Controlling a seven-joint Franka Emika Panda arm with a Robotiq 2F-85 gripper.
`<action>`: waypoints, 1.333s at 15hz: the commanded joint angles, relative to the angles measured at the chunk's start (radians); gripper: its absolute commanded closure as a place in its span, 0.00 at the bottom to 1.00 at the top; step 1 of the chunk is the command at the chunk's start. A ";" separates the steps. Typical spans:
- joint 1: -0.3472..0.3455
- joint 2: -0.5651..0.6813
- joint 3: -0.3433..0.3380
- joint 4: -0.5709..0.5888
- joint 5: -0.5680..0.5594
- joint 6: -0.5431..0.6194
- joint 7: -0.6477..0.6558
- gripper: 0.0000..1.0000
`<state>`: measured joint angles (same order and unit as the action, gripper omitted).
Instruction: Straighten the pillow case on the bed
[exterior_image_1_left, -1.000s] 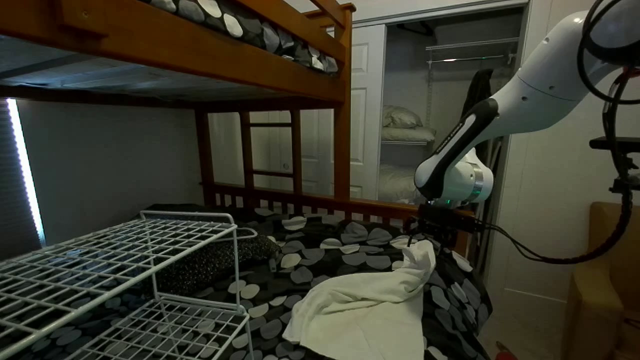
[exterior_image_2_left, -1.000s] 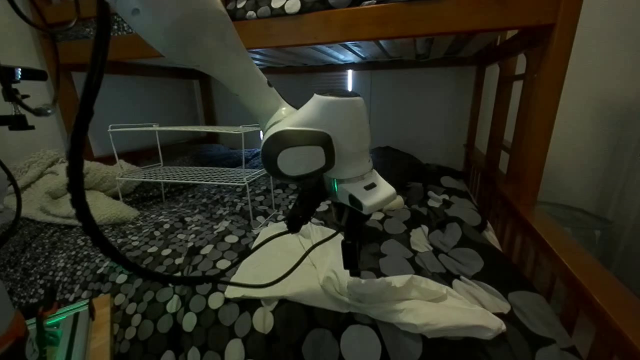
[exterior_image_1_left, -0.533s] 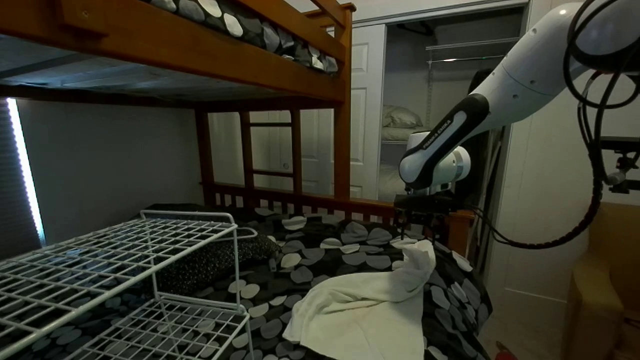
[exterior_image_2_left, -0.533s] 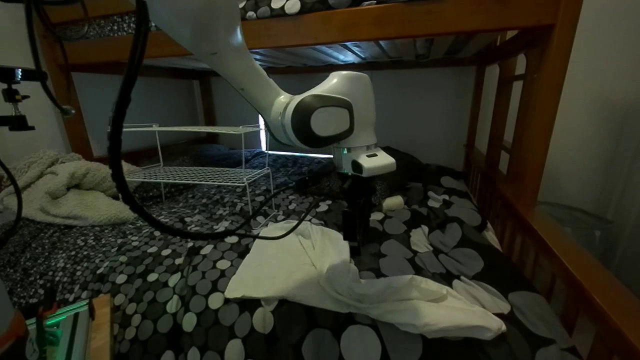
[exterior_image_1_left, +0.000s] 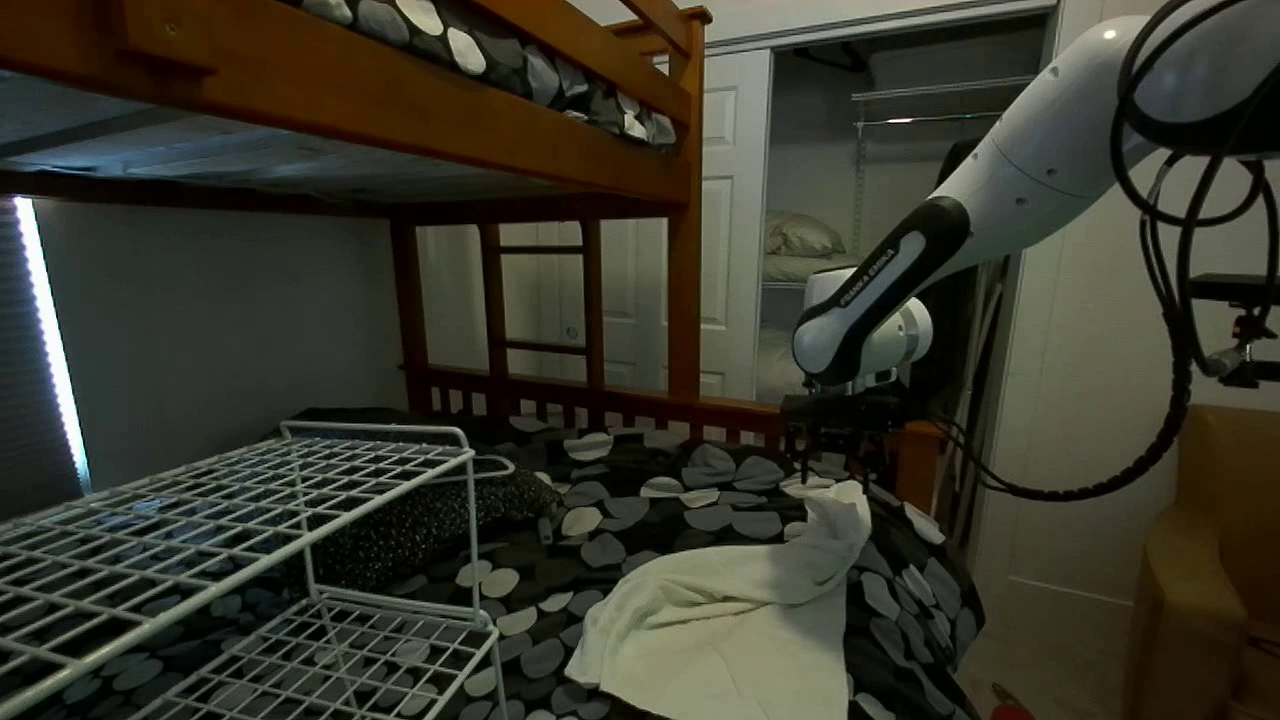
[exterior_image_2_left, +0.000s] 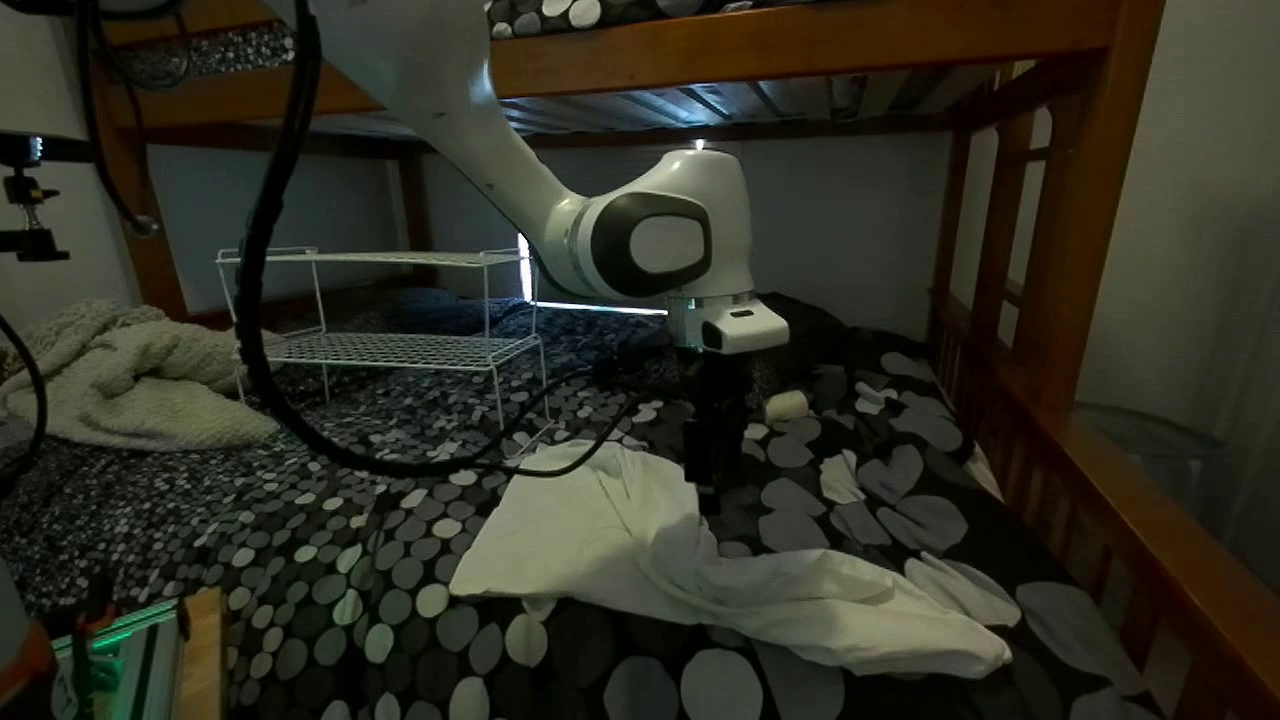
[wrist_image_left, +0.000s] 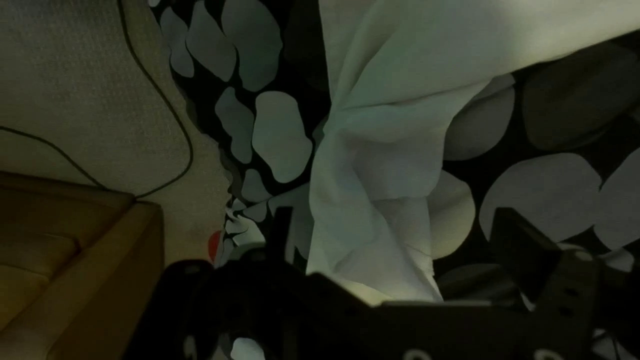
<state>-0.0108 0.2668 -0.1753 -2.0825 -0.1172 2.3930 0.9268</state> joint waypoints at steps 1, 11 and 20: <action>0.063 0.084 -0.024 0.091 -0.105 -0.115 0.232 0.00; 0.110 0.301 -0.049 0.295 -0.216 -0.297 0.672 0.00; 0.094 0.408 -0.065 0.418 -0.187 -0.328 0.803 0.33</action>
<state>0.0835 0.6327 -0.2350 -1.7217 -0.3090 2.1097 1.6862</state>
